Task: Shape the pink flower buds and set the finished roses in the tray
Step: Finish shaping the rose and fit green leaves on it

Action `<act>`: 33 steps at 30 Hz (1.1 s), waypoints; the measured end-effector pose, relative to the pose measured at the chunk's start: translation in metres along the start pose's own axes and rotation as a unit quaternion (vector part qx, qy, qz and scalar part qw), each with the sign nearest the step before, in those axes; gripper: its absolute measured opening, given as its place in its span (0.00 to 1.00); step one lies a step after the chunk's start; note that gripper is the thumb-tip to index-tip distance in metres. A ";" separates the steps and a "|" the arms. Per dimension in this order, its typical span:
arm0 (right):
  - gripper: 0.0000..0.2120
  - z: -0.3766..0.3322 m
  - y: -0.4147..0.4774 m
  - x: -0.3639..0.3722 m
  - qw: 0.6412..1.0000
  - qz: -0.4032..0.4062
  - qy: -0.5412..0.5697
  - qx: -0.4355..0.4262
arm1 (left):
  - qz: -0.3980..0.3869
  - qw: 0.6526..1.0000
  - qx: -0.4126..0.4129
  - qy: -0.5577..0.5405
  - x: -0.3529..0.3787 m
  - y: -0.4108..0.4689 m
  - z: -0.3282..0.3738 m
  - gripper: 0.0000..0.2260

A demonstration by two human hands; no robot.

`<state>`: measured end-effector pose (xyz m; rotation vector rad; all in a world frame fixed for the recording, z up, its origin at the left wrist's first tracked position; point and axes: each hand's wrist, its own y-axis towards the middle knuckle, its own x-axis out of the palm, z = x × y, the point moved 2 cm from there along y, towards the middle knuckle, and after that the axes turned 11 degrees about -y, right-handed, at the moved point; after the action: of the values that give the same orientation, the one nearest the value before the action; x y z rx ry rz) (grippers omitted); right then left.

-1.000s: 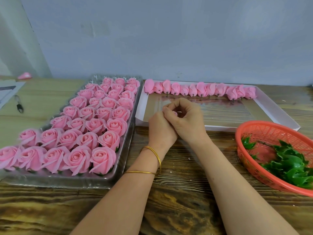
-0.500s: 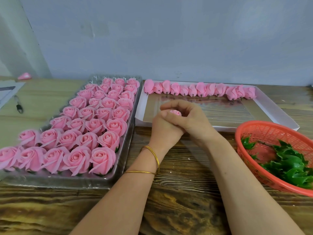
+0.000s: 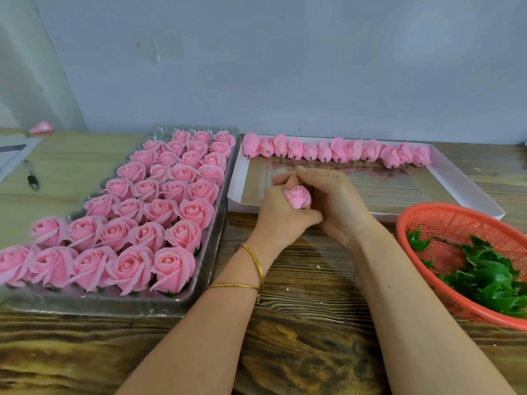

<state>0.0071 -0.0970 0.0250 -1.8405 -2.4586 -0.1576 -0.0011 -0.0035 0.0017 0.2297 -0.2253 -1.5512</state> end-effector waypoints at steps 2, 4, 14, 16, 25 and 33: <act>0.13 0.001 0.000 0.000 1.000 0.001 -0.005 0.004 | 0.003 1.000 -0.003 -0.011 0.000 0.000 0.000 0.13; 0.13 0.002 0.001 0.001 1.000 0.000 -0.015 0.002 | 0.007 1.000 -0.007 -0.025 0.000 0.000 0.000 0.13; 0.16 0.005 0.001 0.004 0.999 -0.014 -0.052 -0.006 | 0.008 0.994 -0.033 -0.101 0.002 -0.002 0.002 0.18; 0.20 0.005 0.001 0.006 0.998 -0.028 -0.053 -0.004 | 0.010 0.994 -0.033 -0.108 0.001 -0.002 0.002 0.21; 0.20 0.010 0.004 0.002 0.985 0.059 -0.161 -0.011 | 0.014 0.999 -0.014 -0.043 -0.003 -0.001 0.003 0.12; 0.17 0.005 0.002 0.009 0.973 0.087 -0.201 -0.072 | -0.010 0.981 0.021 0.190 0.001 0.000 0.004 0.14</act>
<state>0.0069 -0.0872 0.0211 -2.3434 -2.5677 0.0549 -0.0018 -0.0044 0.0055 0.5569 0.0460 -1.4917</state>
